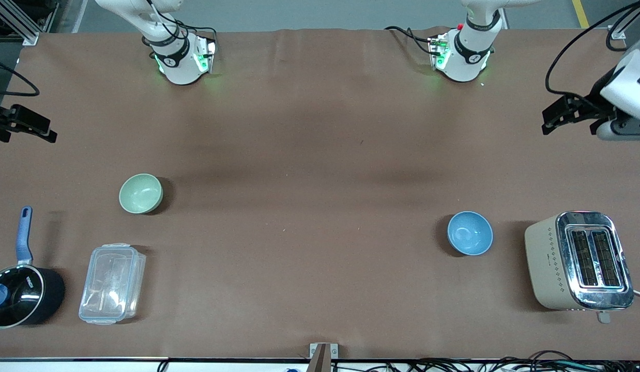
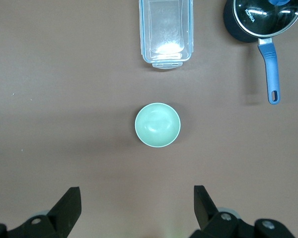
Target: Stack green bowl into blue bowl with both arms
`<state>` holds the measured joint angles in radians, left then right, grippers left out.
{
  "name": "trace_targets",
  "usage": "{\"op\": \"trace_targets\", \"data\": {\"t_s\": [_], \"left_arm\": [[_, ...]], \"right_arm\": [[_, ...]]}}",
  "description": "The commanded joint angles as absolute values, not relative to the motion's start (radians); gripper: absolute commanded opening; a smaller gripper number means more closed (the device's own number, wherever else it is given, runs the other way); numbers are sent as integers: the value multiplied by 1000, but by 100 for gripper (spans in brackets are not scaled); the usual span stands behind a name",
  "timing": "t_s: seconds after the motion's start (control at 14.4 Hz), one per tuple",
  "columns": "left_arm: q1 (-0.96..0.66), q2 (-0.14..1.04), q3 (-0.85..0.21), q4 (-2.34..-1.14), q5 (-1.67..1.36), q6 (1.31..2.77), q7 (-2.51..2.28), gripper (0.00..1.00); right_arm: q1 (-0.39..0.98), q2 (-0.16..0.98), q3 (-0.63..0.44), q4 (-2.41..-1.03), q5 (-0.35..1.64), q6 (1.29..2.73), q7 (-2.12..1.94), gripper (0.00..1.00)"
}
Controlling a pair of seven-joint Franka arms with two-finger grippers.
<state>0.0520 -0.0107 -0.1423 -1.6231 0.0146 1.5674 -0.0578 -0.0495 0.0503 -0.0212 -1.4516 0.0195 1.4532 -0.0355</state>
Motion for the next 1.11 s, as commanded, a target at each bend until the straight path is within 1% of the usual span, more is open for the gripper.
{"op": "trace_targets", "data": {"t_s": [0.0, 0.14, 0.21, 0.28, 0.49, 0.7, 0.83, 0.9, 0.97, 1.04], "left_arm": [[60, 148, -138, -1600, 17, 1635, -38, 100], [87, 242, -138, -1621, 18, 1725, -40, 100], [89, 285, -138, -1640, 21, 1782, -52, 100], [90, 317, -138, -1661, 25, 1845, -55, 100], [89, 470, -137, -1671, 26, 1989, -66, 100], [100, 569, -138, -1675, 74, 2106, -66, 100], [91, 613, -138, -1675, 74, 2150, -67, 100], [92, 627, -140, -1675, 74, 2176, -67, 97], [95, 641, -140, -1674, 74, 2193, -67, 86], [95, 655, -140, -1671, 71, 2206, -67, 74]], "right_arm": [[-51, 46, -21, -1454, 11, 1434, -51, 100], [-57, 48, -26, -1483, 9, 1443, -54, 100], [-54, 48, -49, -1537, 6, 1474, -67, 100], [-54, 48, -60, -1604, 6, 1535, -83, 100], [-54, 46, -101, -1863, 6, 1837, -182, 100], [-57, 48, -130, -2075, 5, 2101, -221, 100], [-55, 64, -144, -2191, 3, 2271, -238, 100], [-55, 89, -146, -2238, 2, 2354, -241, 100], [-57, 124, -149, -2271, 3, 2435, -242, 100], [-58, 158, -153, -2293, 3, 2500, -241, 100]]}}
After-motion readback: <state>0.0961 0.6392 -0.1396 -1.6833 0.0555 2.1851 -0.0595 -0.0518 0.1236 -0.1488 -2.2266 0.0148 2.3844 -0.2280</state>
